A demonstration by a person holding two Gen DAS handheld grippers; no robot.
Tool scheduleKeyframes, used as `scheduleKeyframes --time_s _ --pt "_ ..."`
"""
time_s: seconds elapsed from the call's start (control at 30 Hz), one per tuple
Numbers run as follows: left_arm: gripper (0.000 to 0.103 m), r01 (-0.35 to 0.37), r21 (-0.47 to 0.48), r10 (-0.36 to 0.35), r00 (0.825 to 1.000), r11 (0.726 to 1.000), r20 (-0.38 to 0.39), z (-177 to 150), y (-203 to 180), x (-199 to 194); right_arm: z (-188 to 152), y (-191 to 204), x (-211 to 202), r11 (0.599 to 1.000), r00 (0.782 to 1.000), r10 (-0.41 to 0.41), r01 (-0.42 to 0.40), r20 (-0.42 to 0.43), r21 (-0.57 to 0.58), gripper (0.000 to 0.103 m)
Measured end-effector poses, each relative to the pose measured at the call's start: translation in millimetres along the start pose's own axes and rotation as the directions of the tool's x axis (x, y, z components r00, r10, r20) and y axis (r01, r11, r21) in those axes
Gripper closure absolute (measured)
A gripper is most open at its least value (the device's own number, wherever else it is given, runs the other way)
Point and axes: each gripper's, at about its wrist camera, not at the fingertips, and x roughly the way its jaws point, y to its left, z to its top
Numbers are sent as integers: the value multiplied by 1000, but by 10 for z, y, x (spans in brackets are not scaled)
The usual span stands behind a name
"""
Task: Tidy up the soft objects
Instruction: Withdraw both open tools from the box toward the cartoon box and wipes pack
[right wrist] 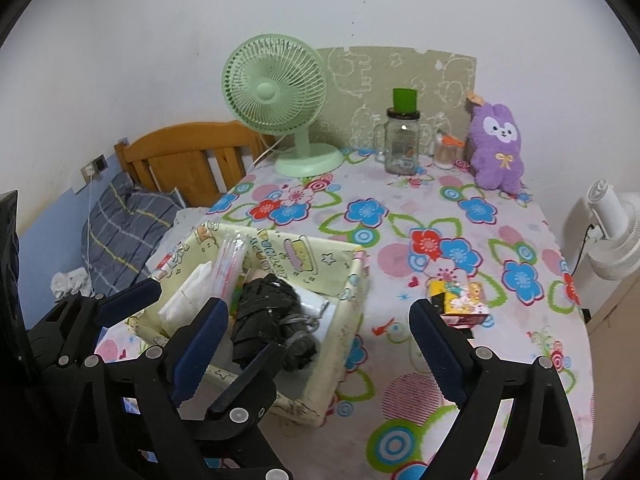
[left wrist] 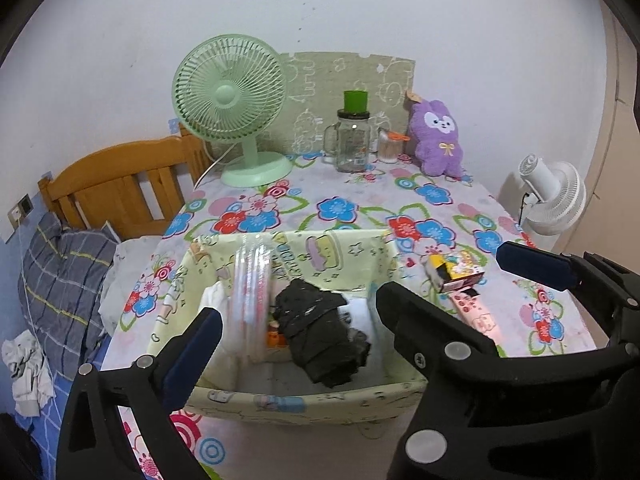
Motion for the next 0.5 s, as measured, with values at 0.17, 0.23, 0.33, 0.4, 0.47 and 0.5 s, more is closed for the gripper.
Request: scheduleKeyframes --time_s 0.17,0.23,0.33,0.4,0.47,0.5 --pt "0 22 6 -23 1000 1000 11 40 -119 -75 0 -91 -144 1000 1000 -13 13 23 8 9" --pt "0 28 11 -28 999 1000 16 58 -166 -101 4 -130 -197 1000 999 -19 19 32 12 8" --pt "0 28 25 -29 999 999 30 77 -242 -140 5 -192 -270 999 998 -34 33 47 19 6" --pt "0 31 33 -32 999 999 35 92 -297 -157 8 -240 -315 999 998 -41 40 56 21 6" --pt "0 37 39 -39 998 999 41 108 -353 -175 6 -281 -363 999 997 -48 47 64 23 6" --pt "0 40 40 -42 998 998 42 115 -374 -179 4 -300 -385 998 996 -51 50 67 24 6"
